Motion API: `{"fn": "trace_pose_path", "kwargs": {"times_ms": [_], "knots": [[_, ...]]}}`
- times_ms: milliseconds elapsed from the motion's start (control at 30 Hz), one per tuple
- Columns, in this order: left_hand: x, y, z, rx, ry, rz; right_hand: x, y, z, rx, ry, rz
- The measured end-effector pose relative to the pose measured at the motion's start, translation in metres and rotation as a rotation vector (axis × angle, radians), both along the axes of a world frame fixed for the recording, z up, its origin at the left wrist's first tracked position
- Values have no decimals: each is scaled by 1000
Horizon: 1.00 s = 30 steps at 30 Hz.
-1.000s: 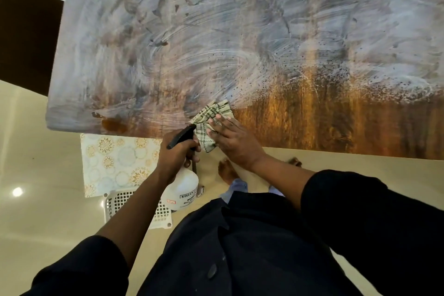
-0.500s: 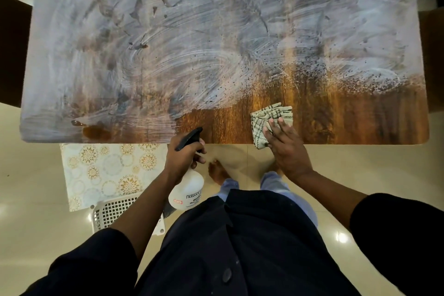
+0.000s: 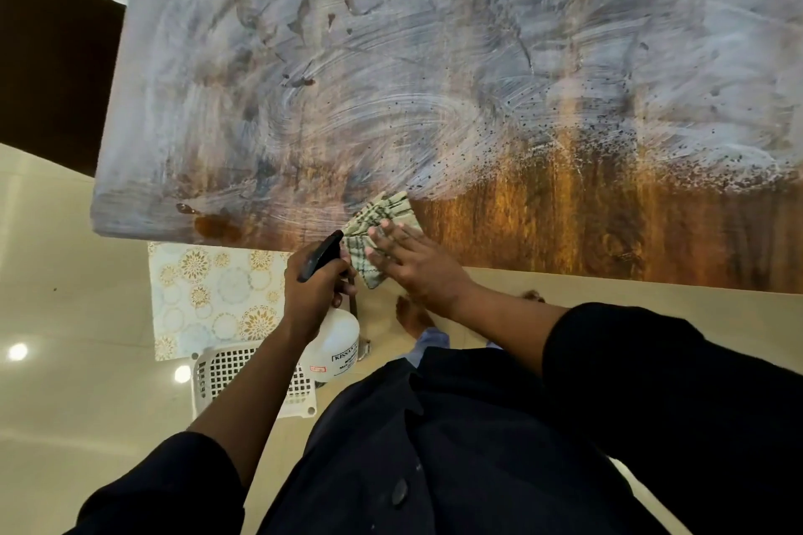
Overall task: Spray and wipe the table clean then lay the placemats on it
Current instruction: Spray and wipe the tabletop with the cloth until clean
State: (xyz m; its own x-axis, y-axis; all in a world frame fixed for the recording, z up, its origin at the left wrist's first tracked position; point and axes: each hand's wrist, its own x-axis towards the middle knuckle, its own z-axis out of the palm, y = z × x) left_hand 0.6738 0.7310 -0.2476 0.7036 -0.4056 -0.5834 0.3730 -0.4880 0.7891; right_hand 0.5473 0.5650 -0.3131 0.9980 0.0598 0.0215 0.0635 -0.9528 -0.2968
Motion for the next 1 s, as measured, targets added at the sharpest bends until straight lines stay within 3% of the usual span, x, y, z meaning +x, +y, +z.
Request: {"fn": "trace_pose_path", "kwargs": {"times_ms": [200,400,1000], "knots": [[1,-1,4,14,-11,23,20,8,5,-1,57,67],[-8,-33,5,-15,2,-98,-34,-35,-1,-4,-4,13],[-157,-214,26,-56,85,-566,-320,-206,1,29,254,-777]]}}
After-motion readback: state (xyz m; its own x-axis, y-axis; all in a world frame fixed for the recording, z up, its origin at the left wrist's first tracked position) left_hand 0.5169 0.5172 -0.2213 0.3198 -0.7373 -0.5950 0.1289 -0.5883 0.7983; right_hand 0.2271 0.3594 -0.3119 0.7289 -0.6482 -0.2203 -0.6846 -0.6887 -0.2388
